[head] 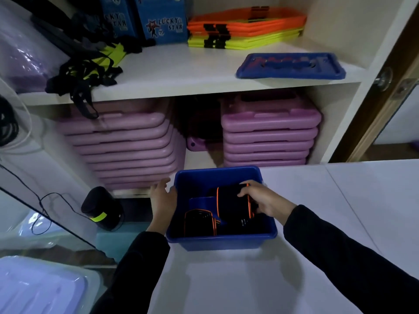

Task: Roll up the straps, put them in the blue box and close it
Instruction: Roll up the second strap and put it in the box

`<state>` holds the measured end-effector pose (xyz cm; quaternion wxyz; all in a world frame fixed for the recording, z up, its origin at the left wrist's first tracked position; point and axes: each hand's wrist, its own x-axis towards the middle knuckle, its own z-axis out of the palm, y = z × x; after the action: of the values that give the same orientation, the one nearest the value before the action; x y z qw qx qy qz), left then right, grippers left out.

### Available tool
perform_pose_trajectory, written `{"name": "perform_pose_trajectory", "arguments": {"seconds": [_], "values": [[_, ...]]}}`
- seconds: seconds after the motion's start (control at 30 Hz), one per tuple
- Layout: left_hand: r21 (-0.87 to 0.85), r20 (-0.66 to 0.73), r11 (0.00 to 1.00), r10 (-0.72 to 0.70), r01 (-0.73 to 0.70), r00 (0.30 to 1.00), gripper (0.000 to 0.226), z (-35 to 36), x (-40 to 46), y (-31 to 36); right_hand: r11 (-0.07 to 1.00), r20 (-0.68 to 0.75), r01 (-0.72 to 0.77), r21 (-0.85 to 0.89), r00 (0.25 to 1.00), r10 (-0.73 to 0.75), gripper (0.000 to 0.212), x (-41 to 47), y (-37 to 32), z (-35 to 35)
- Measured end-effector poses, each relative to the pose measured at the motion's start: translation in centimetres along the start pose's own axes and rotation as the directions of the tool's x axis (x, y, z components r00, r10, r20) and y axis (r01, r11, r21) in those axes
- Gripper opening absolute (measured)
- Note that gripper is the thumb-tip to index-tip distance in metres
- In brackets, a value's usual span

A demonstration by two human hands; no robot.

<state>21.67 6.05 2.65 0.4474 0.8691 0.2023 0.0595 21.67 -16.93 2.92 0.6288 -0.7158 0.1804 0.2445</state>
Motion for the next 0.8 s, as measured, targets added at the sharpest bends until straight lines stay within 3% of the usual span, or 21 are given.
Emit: {"name": "perform_pose_trajectory", "arguments": {"seconds": [0.17, 0.43, 0.53, 0.63, 0.8], "values": [[0.003, 0.005, 1.0, 0.015, -0.015, 1.0, 0.037, 1.2, -0.5, -1.5, 0.983, -0.027, -0.109, -0.148, 0.994, 0.106, 0.041, 1.7, 1.2, 2.3], [0.041, -0.011, 0.998, 0.05, -0.049, 0.999, 0.037, 1.3, -0.6, -2.0, 0.948, -0.153, -0.242, -0.208, 0.965, 0.213, 0.013, 2.7, 3.0, 2.2], [0.039, -0.016, 0.997, 0.061, -0.061, 0.998, 0.038, 1.3, -0.7, -1.9, 0.911, -0.144, -0.281, -0.302, 0.958, 0.247, 0.023, 2.9, 3.2, 2.4], [0.046, -0.021, 0.996, 0.075, -0.074, 0.997, 0.037, 1.4, -0.7, -2.0, 0.839, -0.096, -0.273, -0.471, 0.961, 0.258, 0.05, 2.5, 2.9, 2.6], [0.053, -0.003, 0.996, 0.07, -0.069, 0.998, 0.037, 1.4, -1.0, -1.6, 0.598, -0.018, -0.125, -0.791, 0.983, 0.181, 0.03, 2.0, 3.7, 2.7]]}}
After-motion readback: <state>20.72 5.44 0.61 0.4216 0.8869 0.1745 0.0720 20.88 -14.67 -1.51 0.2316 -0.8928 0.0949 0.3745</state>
